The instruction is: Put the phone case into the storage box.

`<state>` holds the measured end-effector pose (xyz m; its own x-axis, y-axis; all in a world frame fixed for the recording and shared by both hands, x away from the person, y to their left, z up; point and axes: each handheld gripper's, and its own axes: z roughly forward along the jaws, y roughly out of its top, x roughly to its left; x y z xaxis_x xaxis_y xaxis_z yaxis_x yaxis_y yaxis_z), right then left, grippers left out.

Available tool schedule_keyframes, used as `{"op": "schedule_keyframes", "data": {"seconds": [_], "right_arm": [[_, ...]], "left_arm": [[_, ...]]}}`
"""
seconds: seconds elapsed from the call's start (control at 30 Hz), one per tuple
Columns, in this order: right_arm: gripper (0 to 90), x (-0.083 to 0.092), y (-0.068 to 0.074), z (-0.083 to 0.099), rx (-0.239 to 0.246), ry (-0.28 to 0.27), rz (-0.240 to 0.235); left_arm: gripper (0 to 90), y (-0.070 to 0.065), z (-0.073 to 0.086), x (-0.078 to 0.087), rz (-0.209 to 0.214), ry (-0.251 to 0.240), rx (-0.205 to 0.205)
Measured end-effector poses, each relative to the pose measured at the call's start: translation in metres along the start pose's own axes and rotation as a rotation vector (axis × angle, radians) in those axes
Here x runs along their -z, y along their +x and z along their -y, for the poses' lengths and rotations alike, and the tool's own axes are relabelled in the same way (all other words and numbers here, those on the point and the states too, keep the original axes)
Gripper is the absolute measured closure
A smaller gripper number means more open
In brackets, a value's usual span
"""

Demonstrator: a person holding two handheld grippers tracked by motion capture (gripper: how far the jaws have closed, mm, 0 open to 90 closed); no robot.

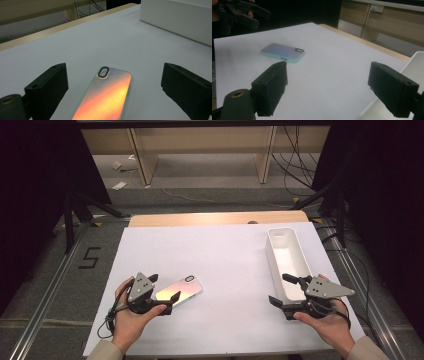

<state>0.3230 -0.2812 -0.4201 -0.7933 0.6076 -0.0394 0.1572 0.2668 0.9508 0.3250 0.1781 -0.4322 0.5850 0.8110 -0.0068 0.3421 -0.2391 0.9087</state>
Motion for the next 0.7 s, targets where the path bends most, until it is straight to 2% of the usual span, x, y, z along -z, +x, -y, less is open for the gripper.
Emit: {"op": "schedule_keyframes", "data": {"seconds": [0.37, 0.43, 0.5, 0.53, 0.6, 0.63, 0.67, 0.7], "right_arm": [[16.7, 0.0, 0.0, 0.0, -0.004, 0.003, 0.002], [16.8, 0.0, 0.0, 0.0, -0.003, 0.001, 0.003], [16.8, 0.0, 0.0, 0.0, -0.004, 0.002, 0.004], [16.8, -0.001, 0.0, 0.0, -0.003, -0.001, 0.002], [16.9, -0.001, 0.0, 0.0, -0.002, -0.001, 0.002], [17.0, -0.001, 0.0, 0.0, -0.002, 0.002, 0.004], [17.1, -0.001, 0.0, 0.0, -0.002, 0.001, 0.003], [17.1, -0.001, 0.0, 0.0, -0.005, 0.0, 0.003]], "left_arm": [[12.7, 0.003, 0.001, 0.0, -0.023, 0.016, 0.007], [25.9, 0.006, 0.001, -0.001, -0.053, 0.043, 0.009], [44.6, 0.009, 0.0, -0.003, -0.092, 0.055, 0.018], [53.8, 0.009, 0.0, -0.003, -0.092, 0.055, 0.018], [71.5, 0.015, -0.001, -0.007, -0.121, 0.082, 0.022], [79.9, 0.023, 0.0, -0.011, -0.181, 0.125, 0.02], [86.3, 0.023, 0.0, -0.011, -0.181, 0.125, 0.02], [89.7, 0.029, 0.001, -0.015, -0.208, 0.156, 0.017]]}}
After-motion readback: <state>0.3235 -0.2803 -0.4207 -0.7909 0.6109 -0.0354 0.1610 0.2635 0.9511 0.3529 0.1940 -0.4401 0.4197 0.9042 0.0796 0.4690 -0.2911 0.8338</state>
